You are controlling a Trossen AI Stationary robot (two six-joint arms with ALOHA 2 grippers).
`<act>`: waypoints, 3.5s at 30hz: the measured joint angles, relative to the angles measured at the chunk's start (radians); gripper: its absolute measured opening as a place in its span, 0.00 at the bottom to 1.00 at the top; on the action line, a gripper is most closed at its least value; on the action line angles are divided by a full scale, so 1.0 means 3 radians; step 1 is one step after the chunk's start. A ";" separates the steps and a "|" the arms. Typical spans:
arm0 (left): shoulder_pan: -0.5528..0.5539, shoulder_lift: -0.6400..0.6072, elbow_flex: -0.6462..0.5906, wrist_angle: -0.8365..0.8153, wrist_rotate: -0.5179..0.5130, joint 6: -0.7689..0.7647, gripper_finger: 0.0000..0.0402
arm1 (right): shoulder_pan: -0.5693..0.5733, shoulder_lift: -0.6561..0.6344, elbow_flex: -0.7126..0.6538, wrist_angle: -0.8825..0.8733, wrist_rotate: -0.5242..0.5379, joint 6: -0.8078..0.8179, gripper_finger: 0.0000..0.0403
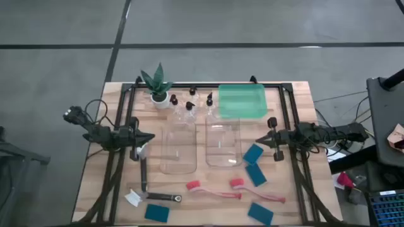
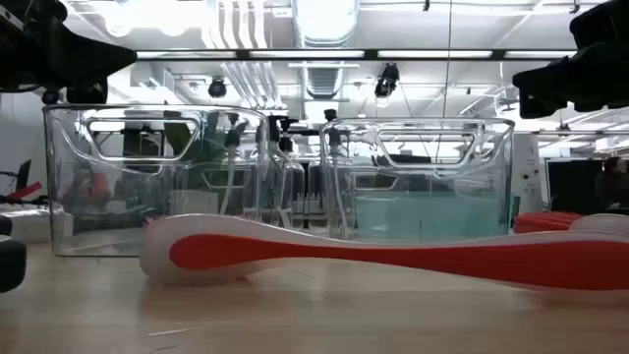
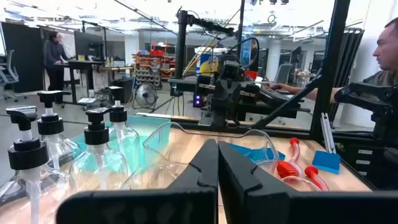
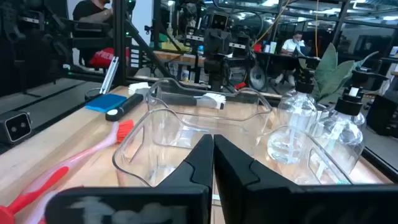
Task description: Pick & Place Kitchen Sink Supplies
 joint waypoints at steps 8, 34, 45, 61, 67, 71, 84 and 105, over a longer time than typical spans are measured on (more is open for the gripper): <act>0.0000 -0.0001 0.0000 0.0000 0.0001 0.0000 0.01 | 0.0000 -0.0001 0.0000 0.0000 0.0000 0.0000 0.02; 0.0000 -0.0001 0.0000 0.0001 0.0000 0.0000 0.01 | 0.0000 -0.0001 0.0000 0.0000 0.0000 -0.0004 0.02; 0.0000 0.0000 -0.0001 0.0001 0.0000 0.0000 0.01 | -0.0003 -0.0001 0.0000 0.0000 0.0001 -0.0001 0.02; 0.0001 -0.0001 0.0000 0.0000 0.0001 -0.0001 0.01 | 0.0001 -0.0005 0.0003 0.0254 -0.0007 0.0893 0.02; 0.0000 -0.0001 0.0000 0.0001 0.0001 0.0000 0.01 | 0.0010 0.0028 0.0003 0.0432 -0.0172 0.1348 0.02; 0.0001 0.0000 0.0000 0.0001 0.0000 -0.0001 0.01 | 0.0056 0.0129 0.0003 0.0453 -0.0236 0.1377 0.08; 0.0000 0.0000 0.0000 0.0001 0.0000 0.0000 0.01 | 0.0108 0.0849 0.0349 -0.0053 -0.0277 0.1426 0.59; 0.0001 0.0000 -0.0001 0.0001 0.0001 0.0000 0.01 | 0.0664 0.2858 0.1806 -0.1878 -0.0161 0.1503 0.62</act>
